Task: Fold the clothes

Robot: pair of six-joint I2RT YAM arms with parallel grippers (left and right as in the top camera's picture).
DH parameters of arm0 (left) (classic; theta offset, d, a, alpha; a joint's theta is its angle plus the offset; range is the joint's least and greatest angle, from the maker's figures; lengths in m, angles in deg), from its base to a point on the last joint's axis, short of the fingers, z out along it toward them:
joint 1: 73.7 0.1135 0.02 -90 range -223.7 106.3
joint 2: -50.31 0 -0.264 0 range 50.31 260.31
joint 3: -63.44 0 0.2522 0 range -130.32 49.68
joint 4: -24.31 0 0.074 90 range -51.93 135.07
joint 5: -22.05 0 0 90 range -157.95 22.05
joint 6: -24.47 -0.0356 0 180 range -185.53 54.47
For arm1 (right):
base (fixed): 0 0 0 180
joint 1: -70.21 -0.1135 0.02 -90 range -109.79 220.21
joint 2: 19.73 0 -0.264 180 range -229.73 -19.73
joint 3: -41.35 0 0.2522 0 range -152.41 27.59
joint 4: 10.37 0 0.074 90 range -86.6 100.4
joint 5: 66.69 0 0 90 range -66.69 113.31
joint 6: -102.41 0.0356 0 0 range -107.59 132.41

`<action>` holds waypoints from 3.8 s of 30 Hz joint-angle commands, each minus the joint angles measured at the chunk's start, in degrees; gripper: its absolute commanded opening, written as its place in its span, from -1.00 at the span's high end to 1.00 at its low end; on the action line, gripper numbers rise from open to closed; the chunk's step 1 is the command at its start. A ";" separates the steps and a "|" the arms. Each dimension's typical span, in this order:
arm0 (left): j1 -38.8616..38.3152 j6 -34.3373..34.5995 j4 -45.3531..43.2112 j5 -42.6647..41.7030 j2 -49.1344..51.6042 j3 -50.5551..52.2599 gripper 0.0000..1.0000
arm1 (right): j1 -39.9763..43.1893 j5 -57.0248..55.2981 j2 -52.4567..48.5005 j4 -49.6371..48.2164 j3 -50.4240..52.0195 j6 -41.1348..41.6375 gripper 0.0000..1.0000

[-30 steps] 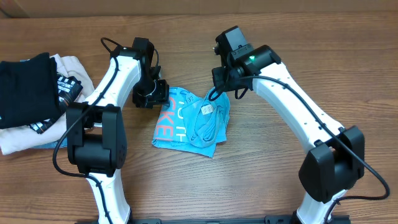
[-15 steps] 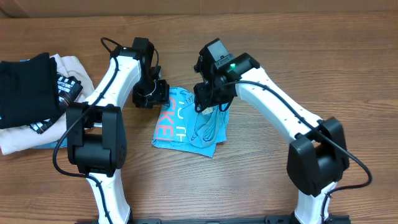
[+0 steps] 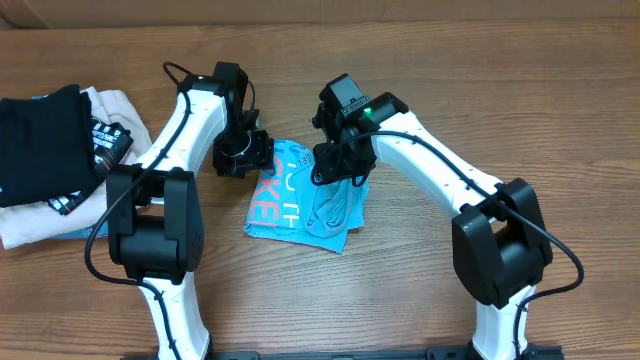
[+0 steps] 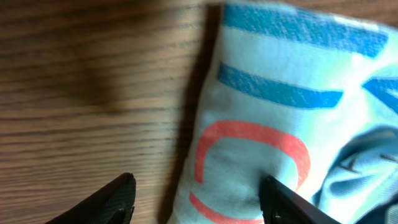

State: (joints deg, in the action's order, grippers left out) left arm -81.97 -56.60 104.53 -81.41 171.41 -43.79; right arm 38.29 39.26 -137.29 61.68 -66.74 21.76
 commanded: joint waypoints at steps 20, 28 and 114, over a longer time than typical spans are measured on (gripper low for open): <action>-2.64 -2.91 -6.73 0.59 0.42 8.33 -0.40 | -0.37 2.21 -2.08 -1.62 0.26 -0.11 0.18; -2.60 0.61 -7.37 7.85 0.42 12.15 -0.33 | -1.62 2.21 -2.10 -1.86 0.26 -0.11 0.18; -2.60 0.92 -7.39 7.91 0.42 12.15 -0.34 | 4.85 10.32 0.52 12.92 4.17 -3.80 0.46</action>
State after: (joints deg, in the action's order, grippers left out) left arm -85.44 -56.47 97.55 -78.81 170.32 -33.82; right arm 43.21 46.91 -138.41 75.01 -63.35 18.32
